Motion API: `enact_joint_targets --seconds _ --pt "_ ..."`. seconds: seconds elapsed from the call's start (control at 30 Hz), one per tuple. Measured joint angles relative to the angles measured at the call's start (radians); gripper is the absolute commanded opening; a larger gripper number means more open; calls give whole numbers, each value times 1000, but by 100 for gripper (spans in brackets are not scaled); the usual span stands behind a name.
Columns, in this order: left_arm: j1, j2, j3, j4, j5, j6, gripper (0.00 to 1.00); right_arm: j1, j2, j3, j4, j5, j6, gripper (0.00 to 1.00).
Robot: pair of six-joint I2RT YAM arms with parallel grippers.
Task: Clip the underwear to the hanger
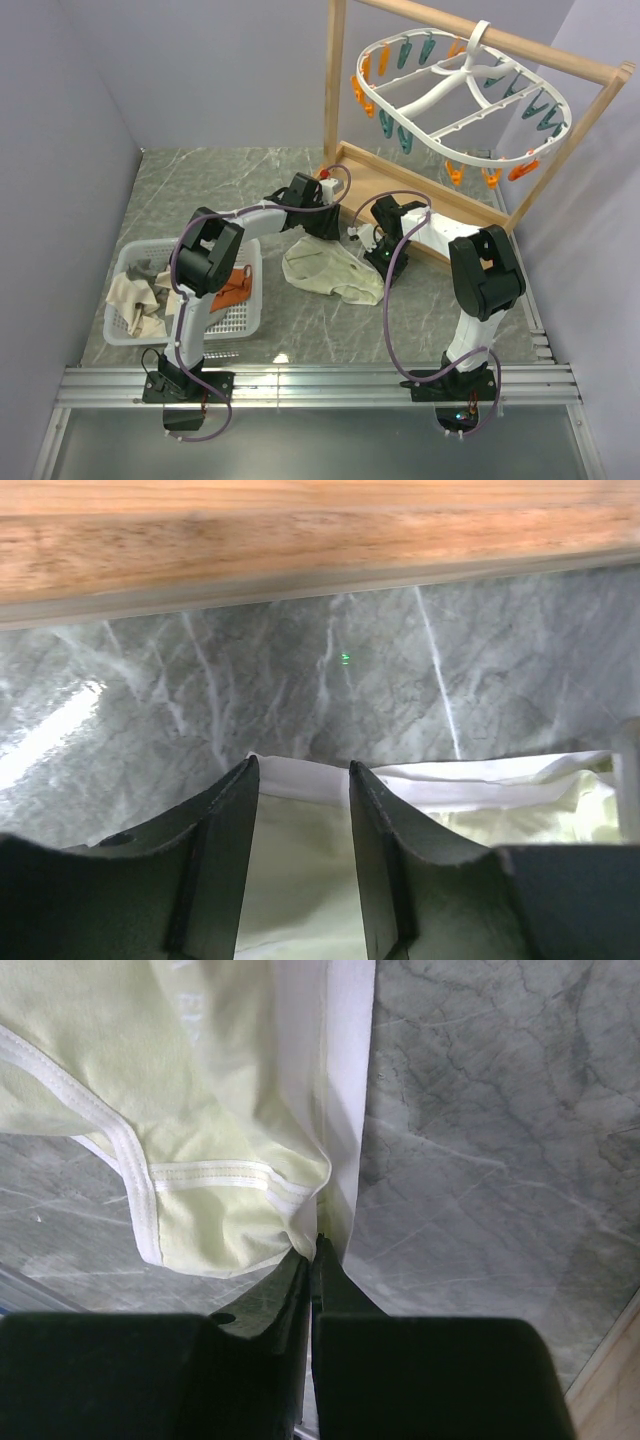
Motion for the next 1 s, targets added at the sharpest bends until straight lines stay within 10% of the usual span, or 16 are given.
enact_joint_targets --seconds 0.5,1.0 --pt "-7 0 9 -14 -65 34 43 0 0 0 0 -1 0 5" --pt "-2 4 20 -14 -19 42 46 0 -15 58 2 -22 37 30"
